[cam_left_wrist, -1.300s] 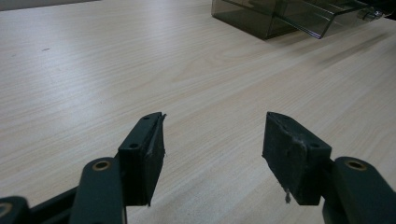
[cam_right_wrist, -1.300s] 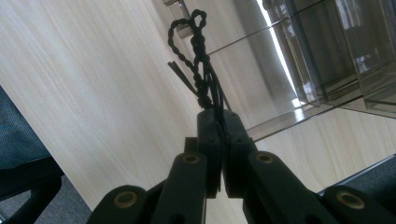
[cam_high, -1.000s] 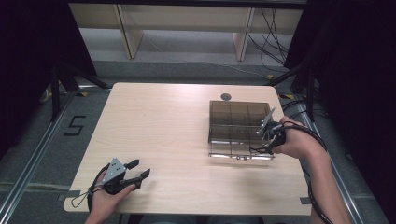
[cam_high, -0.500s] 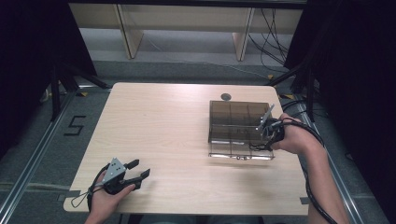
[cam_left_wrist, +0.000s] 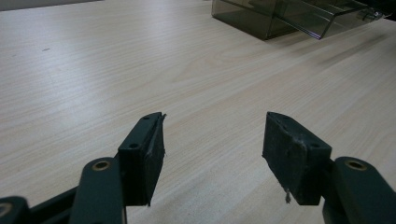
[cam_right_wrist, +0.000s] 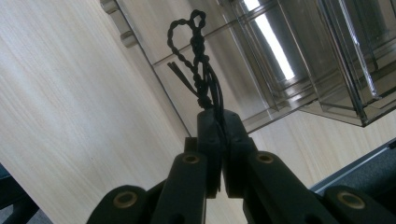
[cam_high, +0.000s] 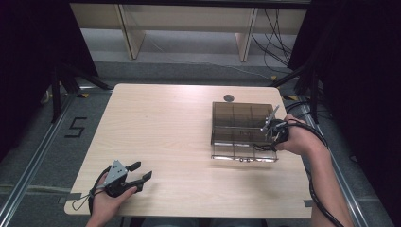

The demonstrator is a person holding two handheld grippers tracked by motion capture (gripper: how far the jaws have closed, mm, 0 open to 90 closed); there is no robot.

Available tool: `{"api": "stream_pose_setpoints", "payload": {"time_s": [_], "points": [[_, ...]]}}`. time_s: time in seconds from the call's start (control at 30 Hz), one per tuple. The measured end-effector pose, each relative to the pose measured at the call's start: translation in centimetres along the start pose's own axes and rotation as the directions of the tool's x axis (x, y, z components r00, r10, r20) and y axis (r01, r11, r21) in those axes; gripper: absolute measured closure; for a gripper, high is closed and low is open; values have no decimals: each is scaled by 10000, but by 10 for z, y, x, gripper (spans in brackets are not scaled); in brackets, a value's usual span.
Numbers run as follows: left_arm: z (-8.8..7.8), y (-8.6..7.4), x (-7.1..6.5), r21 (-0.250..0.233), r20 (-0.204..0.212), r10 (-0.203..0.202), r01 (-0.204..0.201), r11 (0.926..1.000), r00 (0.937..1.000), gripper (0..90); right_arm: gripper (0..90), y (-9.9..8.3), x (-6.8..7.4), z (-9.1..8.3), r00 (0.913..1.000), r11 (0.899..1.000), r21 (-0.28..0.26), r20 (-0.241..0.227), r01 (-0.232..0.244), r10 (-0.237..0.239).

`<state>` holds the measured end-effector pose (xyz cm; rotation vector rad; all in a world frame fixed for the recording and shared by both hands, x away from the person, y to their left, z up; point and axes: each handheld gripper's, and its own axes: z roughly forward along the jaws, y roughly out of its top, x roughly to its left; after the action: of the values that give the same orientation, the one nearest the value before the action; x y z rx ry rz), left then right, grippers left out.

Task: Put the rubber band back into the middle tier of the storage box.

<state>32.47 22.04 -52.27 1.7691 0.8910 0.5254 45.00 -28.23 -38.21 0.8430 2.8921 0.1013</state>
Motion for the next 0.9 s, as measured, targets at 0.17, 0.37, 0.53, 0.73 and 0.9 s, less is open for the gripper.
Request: {"api": "stream_pose_setpoints", "payload": {"time_s": [0.17, 0.37, 0.53, 0.73, 0.9], "points": [[0, 0, 1, 43, -34, 140, -139, 9999, 9999, 381, 886, -3, -4, 5, 9999, 9998, 39, 5, -172, 172], [0, 0, 0, 37, -33, 63, -63, 10000, 10000, 381, 886, -4, -6, 10, 9997, 9992, 335, -105, -226, 229], [0, 0, 0, -12, 12, 4, -4, 10000, 10000, 381, 886, -3, -9, 13, 9999, 9993, 379, -130, 25, -20], [0, 0, 1, 35, -36, 139, -139, 9999, 9999, 381, 885, -1, -8, 17, 9997, 9987, 468, -148, -178, 185], [0, 0, 1, 28, -32, 125, -125, 9999, 9999, 381, 884, -1, -9, 22, 9996, 9974, 678, -146, -238, 249]]}}
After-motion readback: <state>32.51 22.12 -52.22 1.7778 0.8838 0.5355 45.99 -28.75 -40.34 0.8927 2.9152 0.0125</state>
